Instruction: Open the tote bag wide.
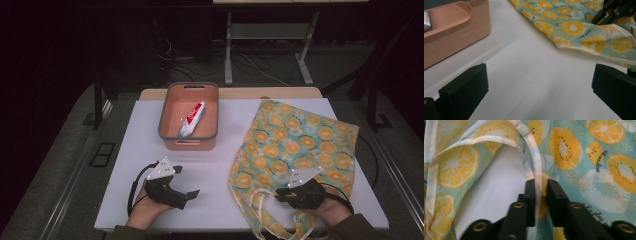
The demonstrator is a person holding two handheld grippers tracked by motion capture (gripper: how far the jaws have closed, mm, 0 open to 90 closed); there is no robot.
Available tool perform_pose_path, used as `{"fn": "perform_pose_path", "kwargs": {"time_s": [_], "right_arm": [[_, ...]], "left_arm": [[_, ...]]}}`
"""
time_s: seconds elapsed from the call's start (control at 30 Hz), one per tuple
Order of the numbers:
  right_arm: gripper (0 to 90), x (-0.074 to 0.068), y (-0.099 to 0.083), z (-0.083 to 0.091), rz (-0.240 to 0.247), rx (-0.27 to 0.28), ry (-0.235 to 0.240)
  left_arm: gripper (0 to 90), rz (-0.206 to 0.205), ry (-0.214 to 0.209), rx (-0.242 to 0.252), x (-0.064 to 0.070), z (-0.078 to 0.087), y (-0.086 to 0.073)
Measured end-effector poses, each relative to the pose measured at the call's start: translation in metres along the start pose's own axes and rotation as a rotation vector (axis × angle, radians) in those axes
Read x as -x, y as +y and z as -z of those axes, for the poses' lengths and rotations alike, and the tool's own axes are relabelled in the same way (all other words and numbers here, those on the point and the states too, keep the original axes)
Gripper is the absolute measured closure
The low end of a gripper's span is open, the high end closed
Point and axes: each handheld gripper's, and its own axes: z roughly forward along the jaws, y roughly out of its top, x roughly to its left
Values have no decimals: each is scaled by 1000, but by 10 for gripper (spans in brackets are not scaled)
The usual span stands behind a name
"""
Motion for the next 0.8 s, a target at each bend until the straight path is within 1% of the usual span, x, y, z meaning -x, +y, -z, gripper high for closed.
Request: {"fn": "perform_pose_path", "kwargs": {"time_s": [0.1,0.2,0.3,0.37,0.43,0.47,0.5,0.53,0.57,0.6,0.63,0.73,0.8], "right_arm": [[875,2,0,0,-20,5,-6],[892,3,0,-1,-36,7,-3],[892,3,5,0,-39,17,-24],[892,6,12,2,-35,44,-35],[893,10,21,1,-56,70,-34],[893,15,29,-4,-62,80,-43],[893,15,29,-4,-62,80,-43],[893,18,33,-6,-80,88,-30],[893,20,38,-9,-81,96,-28],[893,24,48,-16,-99,102,-24],[893,24,48,-16,-99,102,-24],[893,27,65,-28,-120,113,-20],[892,28,76,-36,-116,108,-26]], "left_arm": [[0,1,1,2,-1,0,0],[0,0,1,3,-1,0,0],[0,1,2,4,-1,1,0],[0,5,1,7,-2,1,0],[0,6,4,7,-2,1,0],[0,5,5,6,-2,1,0],[0,4,7,6,-2,2,0],[0,5,7,9,-2,2,0],[0,5,6,9,-3,2,0],[0,5,6,9,-3,2,0],[0,4,6,8,-3,2,0],[0,4,4,8,-3,2,0],[0,4,3,8,-4,2,0]]}}
